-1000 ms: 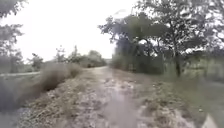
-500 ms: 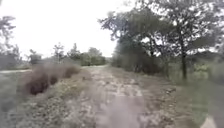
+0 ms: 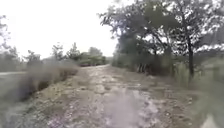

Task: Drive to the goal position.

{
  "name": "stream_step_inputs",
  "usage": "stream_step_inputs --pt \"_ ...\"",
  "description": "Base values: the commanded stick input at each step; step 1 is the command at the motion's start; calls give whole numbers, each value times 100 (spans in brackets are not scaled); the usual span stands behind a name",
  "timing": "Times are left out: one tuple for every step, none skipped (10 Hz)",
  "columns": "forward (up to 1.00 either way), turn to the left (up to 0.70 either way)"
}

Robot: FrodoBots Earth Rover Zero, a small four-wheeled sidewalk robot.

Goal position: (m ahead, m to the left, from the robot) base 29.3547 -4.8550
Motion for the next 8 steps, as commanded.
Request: stream_step_inputs --pt "100 0" --pt "100 0" --pt "100 0" --pt "100 0" --pt "100 0" --pt "100 0" --pt "100 0" --pt "100 0"
